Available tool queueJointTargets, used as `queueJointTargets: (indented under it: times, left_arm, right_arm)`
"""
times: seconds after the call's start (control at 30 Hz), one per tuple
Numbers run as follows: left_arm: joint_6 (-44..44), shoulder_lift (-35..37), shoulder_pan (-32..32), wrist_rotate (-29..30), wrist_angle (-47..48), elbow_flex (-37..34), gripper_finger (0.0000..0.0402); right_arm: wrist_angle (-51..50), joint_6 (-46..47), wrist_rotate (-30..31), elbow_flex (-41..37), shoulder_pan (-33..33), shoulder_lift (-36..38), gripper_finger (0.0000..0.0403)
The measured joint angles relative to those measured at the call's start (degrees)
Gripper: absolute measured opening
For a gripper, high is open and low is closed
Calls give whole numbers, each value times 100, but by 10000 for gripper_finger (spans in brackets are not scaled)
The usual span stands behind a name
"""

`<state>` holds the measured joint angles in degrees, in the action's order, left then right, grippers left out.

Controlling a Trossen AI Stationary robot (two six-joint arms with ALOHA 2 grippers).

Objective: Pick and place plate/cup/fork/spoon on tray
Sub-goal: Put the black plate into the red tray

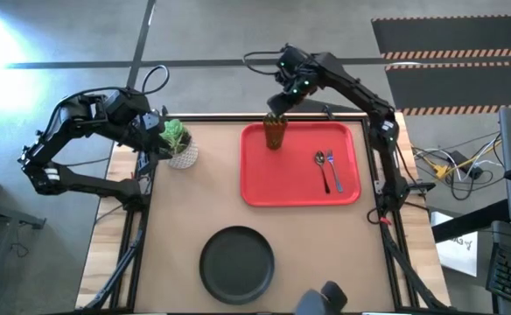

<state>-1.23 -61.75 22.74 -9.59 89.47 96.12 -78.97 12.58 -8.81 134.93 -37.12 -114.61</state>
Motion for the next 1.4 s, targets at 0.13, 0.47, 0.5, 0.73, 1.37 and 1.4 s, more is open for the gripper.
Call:
queueJointTargets:
  times: [0.13, 0.47, 0.5, 0.73, 1.37, 1.4]
  left_arm:
    - [0, -1, 1, 0, 1, 0, 147]
    - [6, -1, 0, 1, -10, 0, 147]
    - [7, -1, 0, 1, -10, 0, 147]
    - [7, -1, 0, 1, -13, 2, 147]
    - [4, 40, 0, -7, 40, 0, 147]
    - [4, 55, 0, -21, 42, 0, 147]
  right_arm:
    - [-148, 132, -43, 2, 334, 423, 41]
    - [-425, 889, 64, 2, 2493, 956, 41]
    - [-427, 1011, 194, 2, 2733, 955, 41]
    - [-438, 1733, 631, -13, 4030, 581, 41]
    - [-616, 1423, -226, -22, 4719, -1799, 41]
    - [-601, 1381, -236, -22, 4718, -1875, 41]
